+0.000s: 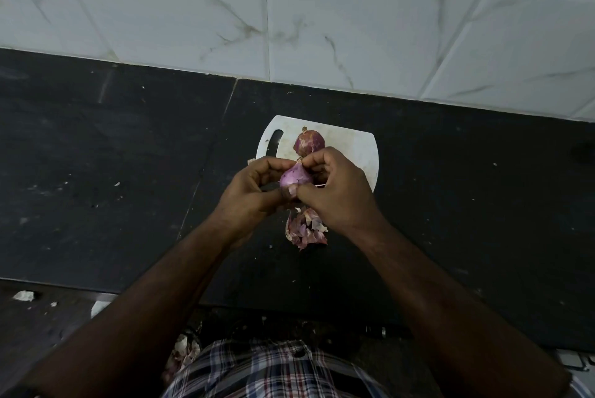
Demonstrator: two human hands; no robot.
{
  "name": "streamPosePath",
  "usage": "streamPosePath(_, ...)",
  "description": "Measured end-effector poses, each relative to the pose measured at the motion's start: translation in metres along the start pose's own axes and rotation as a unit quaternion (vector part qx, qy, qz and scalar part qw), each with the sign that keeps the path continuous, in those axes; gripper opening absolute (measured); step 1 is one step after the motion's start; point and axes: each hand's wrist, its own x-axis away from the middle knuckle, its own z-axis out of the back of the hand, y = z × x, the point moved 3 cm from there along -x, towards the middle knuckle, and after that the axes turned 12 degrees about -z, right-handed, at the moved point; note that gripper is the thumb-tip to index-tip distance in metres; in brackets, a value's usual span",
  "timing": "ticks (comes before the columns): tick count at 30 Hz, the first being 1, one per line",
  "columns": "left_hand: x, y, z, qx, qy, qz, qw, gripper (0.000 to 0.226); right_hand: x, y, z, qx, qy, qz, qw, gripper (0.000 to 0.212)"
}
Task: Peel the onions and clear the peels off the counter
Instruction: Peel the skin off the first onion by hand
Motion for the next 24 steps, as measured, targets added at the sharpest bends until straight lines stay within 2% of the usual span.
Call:
streamPosePath(2, 0.001, 0.003, -0.002, 0.020, -0.007, 0.004, 1.000, 0.041, 0.001, 0.001, 0.003, 0.009, 0.027, 0.020, 0.999, 0.025)
streamPosePath(4, 0.001, 0.005, -0.004, 0.028, -0.012, 0.002, 1.000, 0.036, -0.001, 0.003, 0.008, 0.021, 0.034, 0.023, 0.999, 0.027)
streamPosePath(6, 0.000, 0.007, -0.003, 0.040, -0.006, 0.005, 0.999, 0.036, -0.005, 0.007, 0.013, -0.023, -0.024, -0.010, 0.999, 0.031)
streamPosePath(9, 0.000, 0.005, 0.000, 0.043, -0.005, 0.021, 0.999, 0.040, -0.008, 0.008, 0.018, -0.129, -0.133, -0.061, 0.981, 0.023)
streamPosePath(12, 0.001, 0.001, 0.002, 0.022, -0.010, 0.028, 0.999, 0.043, -0.010, 0.011, 0.019, -0.059, -0.133, -0.032, 0.989, 0.038)
streamPosePath(15, 0.001, -0.001, 0.001, -0.017, -0.031, 0.023, 0.999, 0.043, -0.012, 0.011, 0.018, -0.044, -0.129, -0.032, 0.990, 0.049)
streamPosePath(20, 0.000, 0.002, 0.000, -0.060, -0.023, 0.014, 0.998, 0.048, -0.007, 0.002, 0.015, 0.008, -0.120, 0.028, 0.992, 0.071)
streamPosePath(24, 0.001, 0.003, 0.002, -0.090, -0.032, 0.000, 0.995, 0.042, -0.006, 0.006, 0.013, 0.018, -0.119, 0.032, 0.992, 0.061)
